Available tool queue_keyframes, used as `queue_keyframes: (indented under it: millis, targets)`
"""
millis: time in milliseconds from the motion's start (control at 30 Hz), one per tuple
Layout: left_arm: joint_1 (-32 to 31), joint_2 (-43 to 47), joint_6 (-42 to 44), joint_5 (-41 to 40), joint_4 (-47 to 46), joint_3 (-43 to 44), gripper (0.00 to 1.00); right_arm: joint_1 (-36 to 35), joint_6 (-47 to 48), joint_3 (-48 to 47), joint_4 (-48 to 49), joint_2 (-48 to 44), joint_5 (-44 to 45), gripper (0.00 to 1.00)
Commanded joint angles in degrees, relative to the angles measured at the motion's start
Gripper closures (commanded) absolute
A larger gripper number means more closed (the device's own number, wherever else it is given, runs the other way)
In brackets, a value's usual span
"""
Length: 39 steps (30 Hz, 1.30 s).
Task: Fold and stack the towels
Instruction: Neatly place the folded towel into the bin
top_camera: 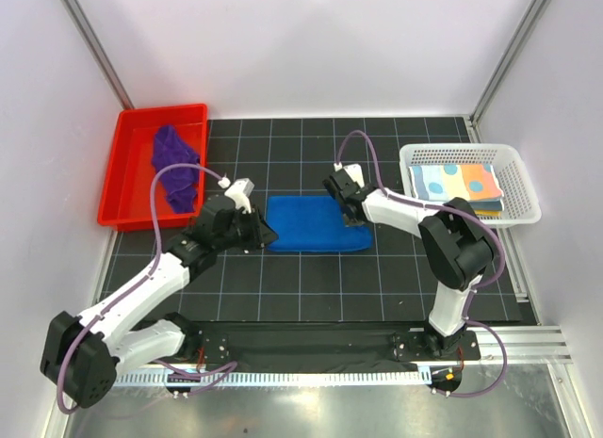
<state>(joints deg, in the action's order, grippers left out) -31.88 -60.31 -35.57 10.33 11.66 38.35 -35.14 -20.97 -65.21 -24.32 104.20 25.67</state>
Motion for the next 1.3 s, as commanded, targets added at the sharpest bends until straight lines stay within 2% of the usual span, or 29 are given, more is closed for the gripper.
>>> queue_keyframes:
  millis: [0, 233, 400, 633, 900, 1133, 1267]
  targets:
    - [-0.38, 3.27, -0.38, 2.50, 3.89, 4.18, 0.75, 0.42, 4.88, -6.23, -10.55, -0.75, 10.88, 0.99]
    - [-0.38, 6.44, 2.43, 3.56, 10.04, 9.02, 0.74, 1.12, 11.56, -18.09, -19.88, 1.09, 22.04, 0.99]
    - [-0.38, 7.84, 2.96, 5.75, 12.60, 9.64, 0.74, 5.33, 14.55, -21.18, -21.39, 1.97, 24.25, 0.99]
    - [-0.38, 8.81, 5.60, 7.16, 15.85, 10.96, 0.74, 12.36, 20.26, -21.62, -17.17, 0.22, 26.62, 0.99]
    - [-0.38, 9.60, 10.43, 6.73, 21.73, 12.45, 0.74, 20.27, 23.52, -21.01, -14.79, -2.60, 25.49, 0.99]
    - [-0.38, 11.80, 15.61, 0.93, 28.06, 12.28, 0.74, 26.78, 23.70, -21.80, -12.34, -0.14, 22.58, 0.99]
    - [-0.47, 15.74, 15.62, -0.83, 28.07, 10.35, 0.71, 28.62, 24.92, -21.36, -9.62, 2.05, 23.11, 0.99]
